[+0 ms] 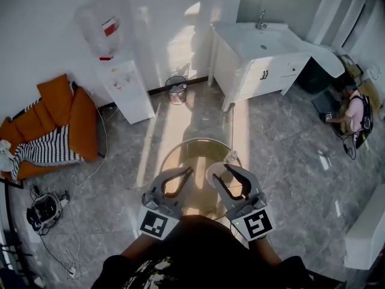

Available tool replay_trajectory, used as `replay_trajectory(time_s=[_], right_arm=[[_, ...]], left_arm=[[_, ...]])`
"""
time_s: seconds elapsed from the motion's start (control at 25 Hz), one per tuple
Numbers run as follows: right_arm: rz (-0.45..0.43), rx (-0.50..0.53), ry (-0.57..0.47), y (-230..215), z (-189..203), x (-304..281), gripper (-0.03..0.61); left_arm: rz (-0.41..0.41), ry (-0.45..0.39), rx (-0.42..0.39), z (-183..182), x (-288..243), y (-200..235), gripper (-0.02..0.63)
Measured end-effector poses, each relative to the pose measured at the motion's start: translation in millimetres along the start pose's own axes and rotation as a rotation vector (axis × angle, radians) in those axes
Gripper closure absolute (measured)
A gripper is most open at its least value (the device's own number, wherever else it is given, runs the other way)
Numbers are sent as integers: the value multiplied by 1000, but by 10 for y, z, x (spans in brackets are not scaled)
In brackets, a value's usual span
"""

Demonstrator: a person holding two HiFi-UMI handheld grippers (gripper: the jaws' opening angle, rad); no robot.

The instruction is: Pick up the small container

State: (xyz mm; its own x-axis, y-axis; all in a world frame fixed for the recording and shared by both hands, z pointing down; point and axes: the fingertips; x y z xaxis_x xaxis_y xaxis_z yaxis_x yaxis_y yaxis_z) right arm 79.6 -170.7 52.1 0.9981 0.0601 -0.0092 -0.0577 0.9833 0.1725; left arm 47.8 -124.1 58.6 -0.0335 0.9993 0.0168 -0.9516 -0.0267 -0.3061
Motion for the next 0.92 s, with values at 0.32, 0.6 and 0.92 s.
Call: replay_trajectory(time_s=[0.32, 0.6, 0.92], right_arm=[[0, -22, -6, -43, -11, -74, 445], [6, -32, -14, -90, 33, -158, 446], [9, -22, -16, -193, 25, -196, 445]], left_arm=[[-3, 11, -13, 2, -9, 57, 592], [1, 27, -28, 63, -53, 135, 592], [-1, 15, -19, 71, -150, 179, 592]])
Point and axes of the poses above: the fingertips, and each gripper's own axes: x backward along the fingers, y to its left, z out of its underside, and after that the axes turned 11 degrees about z, right-handed
